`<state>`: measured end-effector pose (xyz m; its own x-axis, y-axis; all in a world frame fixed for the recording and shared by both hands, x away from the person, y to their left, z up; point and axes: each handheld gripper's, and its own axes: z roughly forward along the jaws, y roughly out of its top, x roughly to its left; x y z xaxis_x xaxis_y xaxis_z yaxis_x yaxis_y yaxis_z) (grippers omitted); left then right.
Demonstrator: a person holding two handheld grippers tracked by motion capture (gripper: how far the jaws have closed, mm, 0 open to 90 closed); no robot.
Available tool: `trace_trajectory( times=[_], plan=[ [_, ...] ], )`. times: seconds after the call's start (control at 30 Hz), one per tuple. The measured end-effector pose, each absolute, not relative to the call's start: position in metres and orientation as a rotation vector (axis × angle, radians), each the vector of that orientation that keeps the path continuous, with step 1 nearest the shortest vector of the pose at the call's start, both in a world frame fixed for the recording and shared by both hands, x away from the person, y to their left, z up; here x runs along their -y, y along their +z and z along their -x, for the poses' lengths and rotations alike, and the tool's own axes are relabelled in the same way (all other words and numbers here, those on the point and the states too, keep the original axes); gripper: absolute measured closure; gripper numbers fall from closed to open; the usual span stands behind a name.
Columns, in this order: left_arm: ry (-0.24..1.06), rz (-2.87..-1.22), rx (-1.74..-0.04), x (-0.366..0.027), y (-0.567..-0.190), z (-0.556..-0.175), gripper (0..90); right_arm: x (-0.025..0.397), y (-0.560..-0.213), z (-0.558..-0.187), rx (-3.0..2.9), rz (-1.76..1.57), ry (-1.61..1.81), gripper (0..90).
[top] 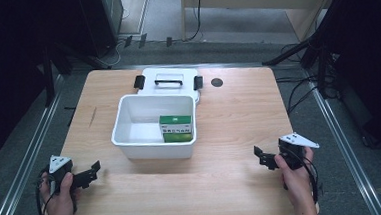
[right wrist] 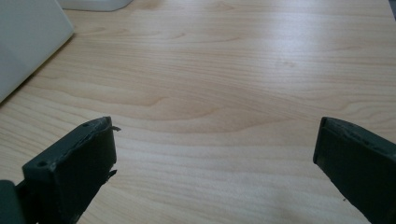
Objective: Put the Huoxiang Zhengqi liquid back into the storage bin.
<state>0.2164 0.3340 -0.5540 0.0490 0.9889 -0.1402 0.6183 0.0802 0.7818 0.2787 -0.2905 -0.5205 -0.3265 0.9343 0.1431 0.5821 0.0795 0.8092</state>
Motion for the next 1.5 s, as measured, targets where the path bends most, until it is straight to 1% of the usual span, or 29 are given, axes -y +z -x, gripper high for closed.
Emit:
trace_trajectory(
  times=[0.33,0.97,1.5],
  plan=[
    [0.664,-1.619,-1.651,-0.334,-0.554,-0.216,1.0,0.313,-0.530,-0.262,-1.896,-1.549,1.140,0.0],
    [0.668,-1.623,-1.651,-0.333,-0.554,-0.217,1.0,0.338,-0.545,-0.234,-1.855,-1.605,1.136,0.0],
    [0.672,-1.626,-1.649,-0.333,-0.554,-0.217,1.0,0.340,-0.549,-0.220,-1.849,-1.597,1.167,0.0]
  ],
)
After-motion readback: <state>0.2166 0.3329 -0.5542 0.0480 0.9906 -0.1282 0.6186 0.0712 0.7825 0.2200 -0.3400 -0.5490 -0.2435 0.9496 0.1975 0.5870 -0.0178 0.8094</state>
